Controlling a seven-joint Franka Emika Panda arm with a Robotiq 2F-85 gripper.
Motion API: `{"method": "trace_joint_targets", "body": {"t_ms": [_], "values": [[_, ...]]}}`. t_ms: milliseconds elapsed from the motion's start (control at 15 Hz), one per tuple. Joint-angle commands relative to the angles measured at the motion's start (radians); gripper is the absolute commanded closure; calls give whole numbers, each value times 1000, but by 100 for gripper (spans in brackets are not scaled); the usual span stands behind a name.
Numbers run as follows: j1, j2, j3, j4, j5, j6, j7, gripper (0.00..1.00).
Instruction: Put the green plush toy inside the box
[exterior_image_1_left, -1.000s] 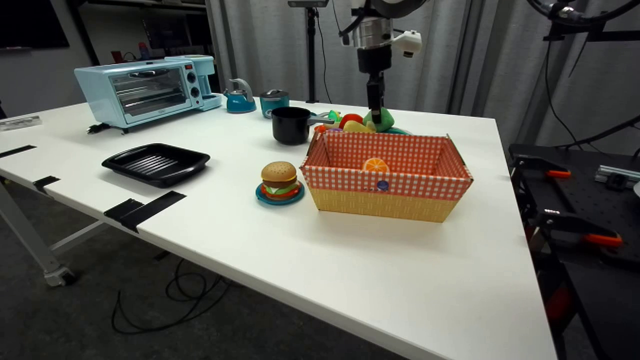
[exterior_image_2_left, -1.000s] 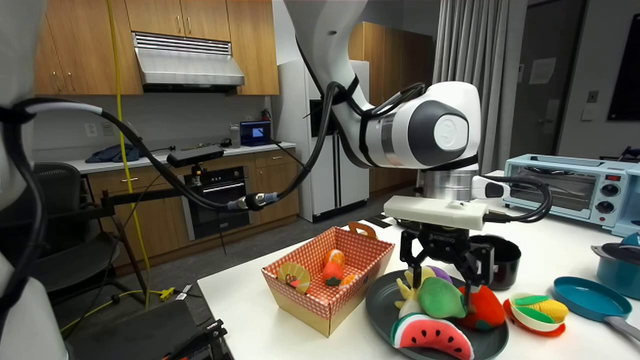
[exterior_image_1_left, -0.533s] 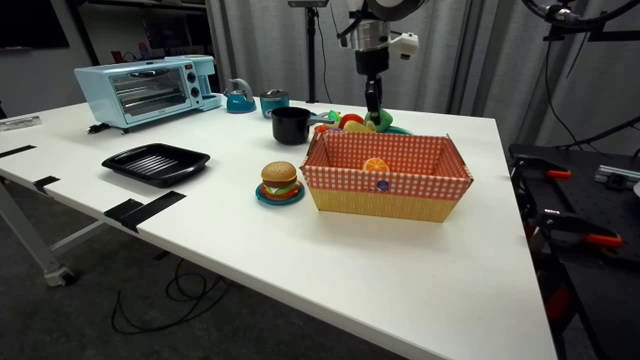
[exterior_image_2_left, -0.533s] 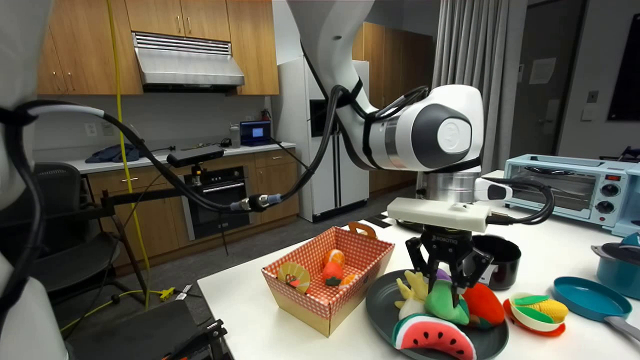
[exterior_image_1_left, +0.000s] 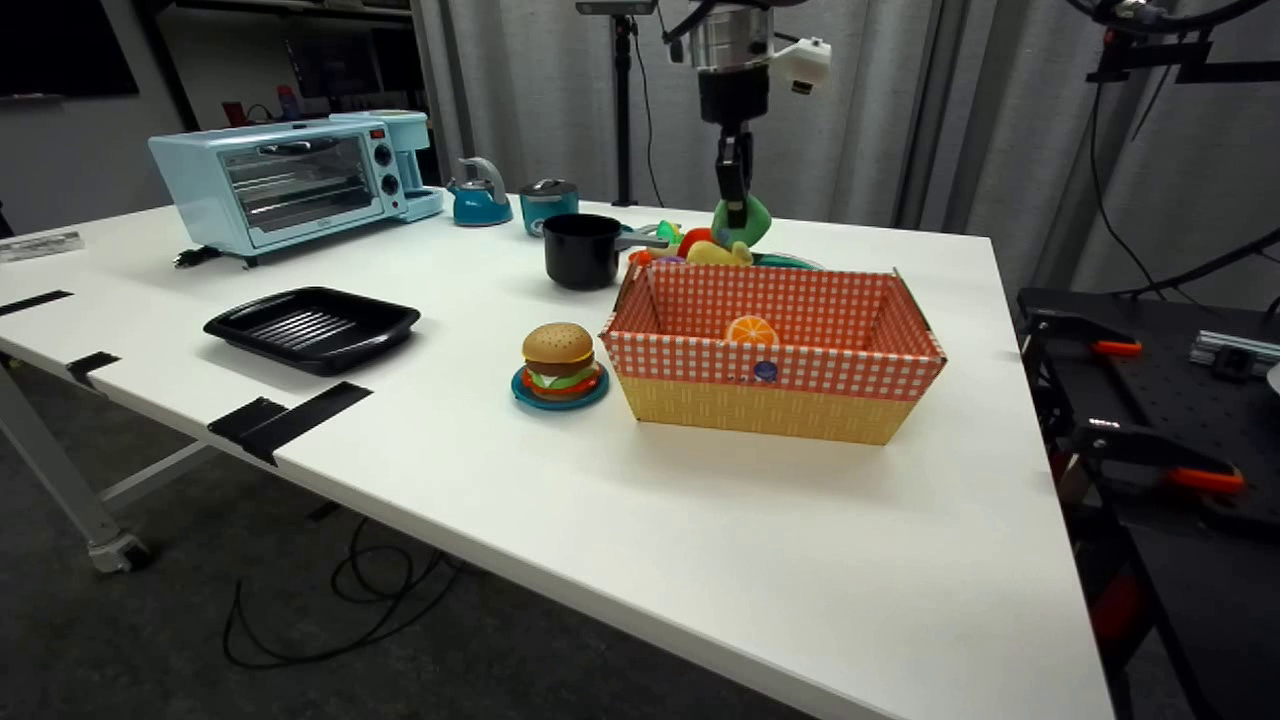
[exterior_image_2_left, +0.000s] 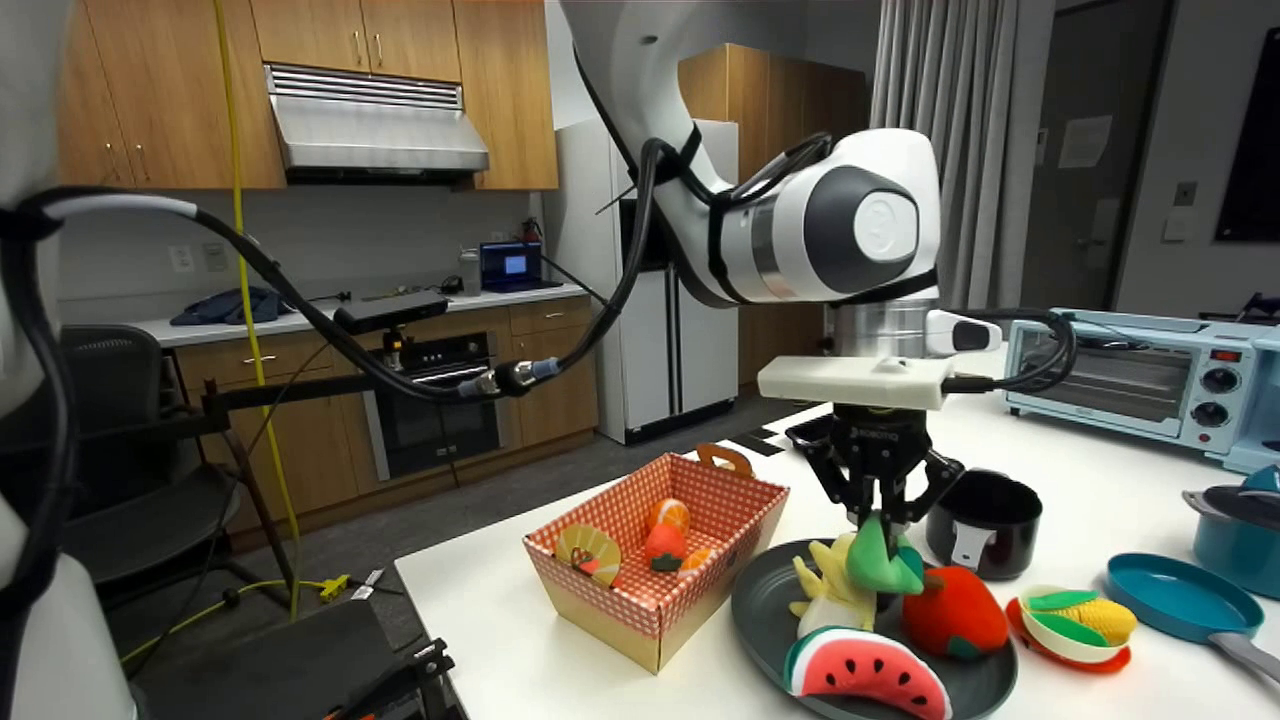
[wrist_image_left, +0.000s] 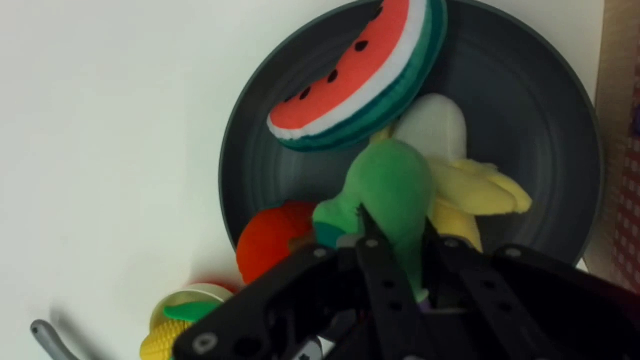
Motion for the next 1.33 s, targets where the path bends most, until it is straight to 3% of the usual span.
{"method": "trace_joint_targets", "body": {"t_ms": [0, 533, 1267], "values": [[41, -110, -5, -61, -53, -31, 66, 96], [115, -207, 48, -95, -155, -72, 103, 96], [173, -196, 122, -124, -198, -100, 83, 96]]}}
